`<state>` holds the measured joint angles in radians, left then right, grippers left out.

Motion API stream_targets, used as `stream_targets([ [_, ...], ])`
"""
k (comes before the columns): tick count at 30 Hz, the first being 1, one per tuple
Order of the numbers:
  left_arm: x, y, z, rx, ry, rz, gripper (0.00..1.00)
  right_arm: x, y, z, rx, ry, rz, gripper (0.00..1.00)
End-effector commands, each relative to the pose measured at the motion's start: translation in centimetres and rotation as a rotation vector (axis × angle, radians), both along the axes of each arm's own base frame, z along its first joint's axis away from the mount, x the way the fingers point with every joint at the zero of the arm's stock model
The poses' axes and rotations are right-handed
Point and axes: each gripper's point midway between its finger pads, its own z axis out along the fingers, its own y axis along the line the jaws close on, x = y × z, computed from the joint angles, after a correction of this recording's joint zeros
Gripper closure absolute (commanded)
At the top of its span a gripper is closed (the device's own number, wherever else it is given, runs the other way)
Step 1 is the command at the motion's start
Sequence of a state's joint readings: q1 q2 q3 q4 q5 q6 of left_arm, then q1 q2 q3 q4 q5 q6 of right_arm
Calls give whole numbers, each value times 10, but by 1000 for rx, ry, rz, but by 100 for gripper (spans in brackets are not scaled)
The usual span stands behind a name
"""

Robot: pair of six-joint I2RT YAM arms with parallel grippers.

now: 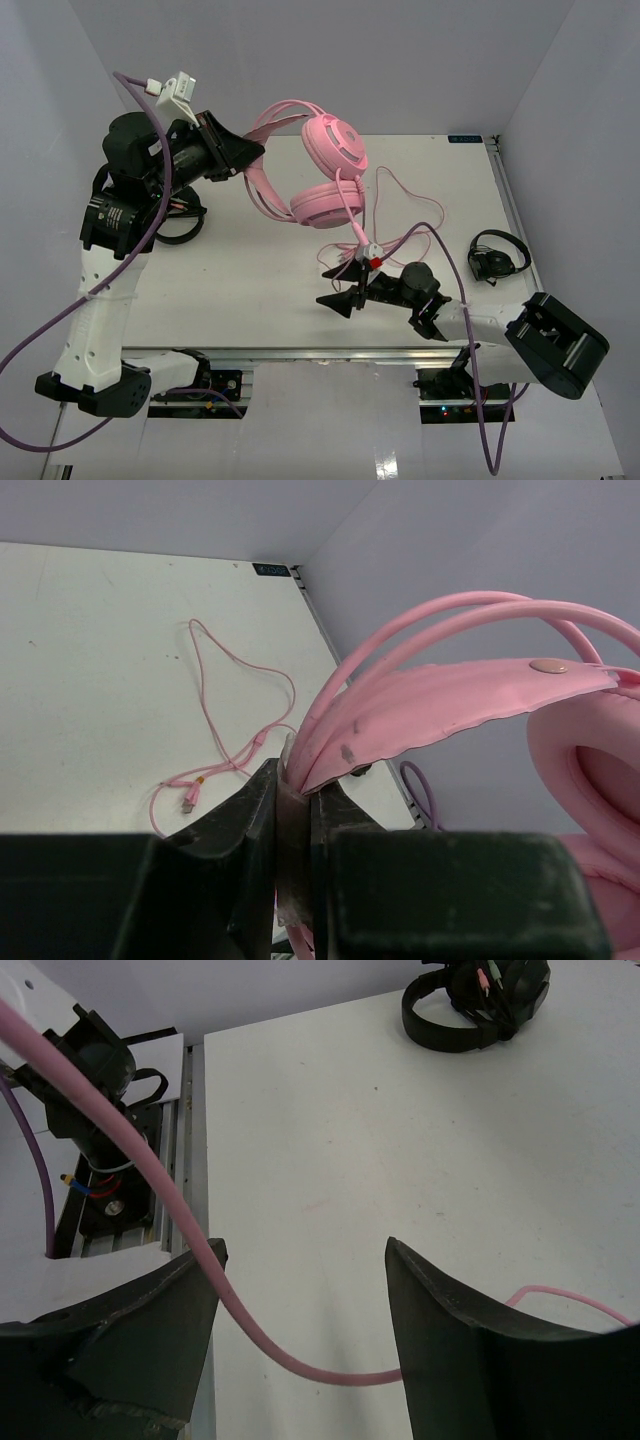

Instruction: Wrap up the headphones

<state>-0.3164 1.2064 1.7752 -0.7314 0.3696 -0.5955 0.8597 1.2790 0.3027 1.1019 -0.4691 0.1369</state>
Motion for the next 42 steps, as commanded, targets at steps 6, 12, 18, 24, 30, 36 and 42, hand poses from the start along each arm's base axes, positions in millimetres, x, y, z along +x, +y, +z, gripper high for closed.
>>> stream_targets([
  [6,-20,1,23,-93,-28,-9,100,22,10,33,68,-146,-68,35],
  [12,-15,1,17,-92,-11,3,100,20,11,27,72,-139,-53,48],
  [18,-13,0,17,-107,-6,2,100,17,13,20,72,-128,-34,54],
  [24,-15,0,20,-113,-10,1,100,16,14,14,73,-116,-25,55],
  [30,-26,-5,20,-113,-28,-58,100,16,14,6,65,-94,-24,86],
  [36,-67,-31,-10,-76,-75,-360,100,14,5,4,59,-72,-49,92],
  [42,-109,-35,-57,12,-125,-567,100,23,-4,12,35,-90,-119,92],
])
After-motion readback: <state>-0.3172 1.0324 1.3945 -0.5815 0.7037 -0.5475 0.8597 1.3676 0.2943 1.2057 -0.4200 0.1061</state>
